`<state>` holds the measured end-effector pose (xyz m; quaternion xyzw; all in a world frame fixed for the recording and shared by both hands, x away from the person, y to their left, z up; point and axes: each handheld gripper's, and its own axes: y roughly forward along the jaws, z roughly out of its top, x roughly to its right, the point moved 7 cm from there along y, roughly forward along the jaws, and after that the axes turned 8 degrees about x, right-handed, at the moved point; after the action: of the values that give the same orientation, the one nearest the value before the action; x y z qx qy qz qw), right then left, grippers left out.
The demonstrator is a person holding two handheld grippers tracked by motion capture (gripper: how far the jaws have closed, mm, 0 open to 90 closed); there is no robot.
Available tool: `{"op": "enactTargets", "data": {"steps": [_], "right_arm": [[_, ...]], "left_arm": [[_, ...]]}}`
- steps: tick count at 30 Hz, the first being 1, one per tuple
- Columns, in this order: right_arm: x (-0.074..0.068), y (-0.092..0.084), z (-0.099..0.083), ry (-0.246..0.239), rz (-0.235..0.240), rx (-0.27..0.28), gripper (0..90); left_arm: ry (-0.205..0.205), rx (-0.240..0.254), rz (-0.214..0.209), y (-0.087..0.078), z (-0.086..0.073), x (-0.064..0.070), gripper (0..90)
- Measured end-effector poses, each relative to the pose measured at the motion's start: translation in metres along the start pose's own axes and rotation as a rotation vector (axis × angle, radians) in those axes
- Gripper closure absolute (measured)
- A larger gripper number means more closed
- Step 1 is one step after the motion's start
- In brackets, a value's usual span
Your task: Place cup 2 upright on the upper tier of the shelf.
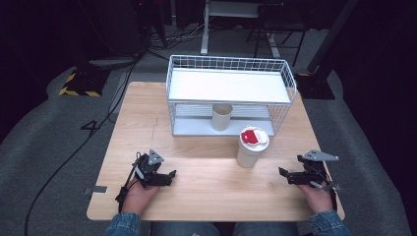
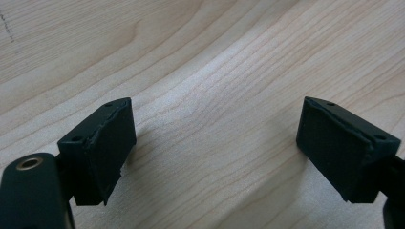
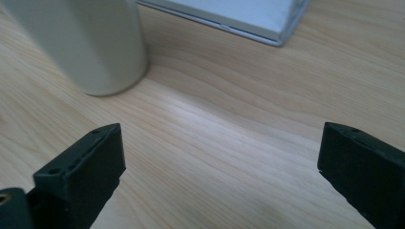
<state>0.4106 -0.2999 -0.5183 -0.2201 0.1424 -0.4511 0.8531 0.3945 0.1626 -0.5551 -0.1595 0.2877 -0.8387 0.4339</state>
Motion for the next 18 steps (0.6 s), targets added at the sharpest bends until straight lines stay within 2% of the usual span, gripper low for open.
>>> {"op": "enactTargets", "data": {"steps": [7, 11, 18], "right_arm": [[-0.025, 0.006, 0.024, -0.058, 0.083, 0.034, 2.5], [-0.036, 0.012, 0.035, -0.073, 0.107, 0.056, 2.0], [-0.05, 0.021, 0.045, -0.06, 0.136, 0.07, 0.4]], "left_arm": [[0.0, 0.0, 0.001, 0.0, 0.0, 0.0, 14.1], [-0.016, 0.009, 0.002, 0.0, 0.0, 0.0, 15.0], [-0.016, 0.006, 0.011, -0.001, 0.0, -0.001, 15.9]]}}
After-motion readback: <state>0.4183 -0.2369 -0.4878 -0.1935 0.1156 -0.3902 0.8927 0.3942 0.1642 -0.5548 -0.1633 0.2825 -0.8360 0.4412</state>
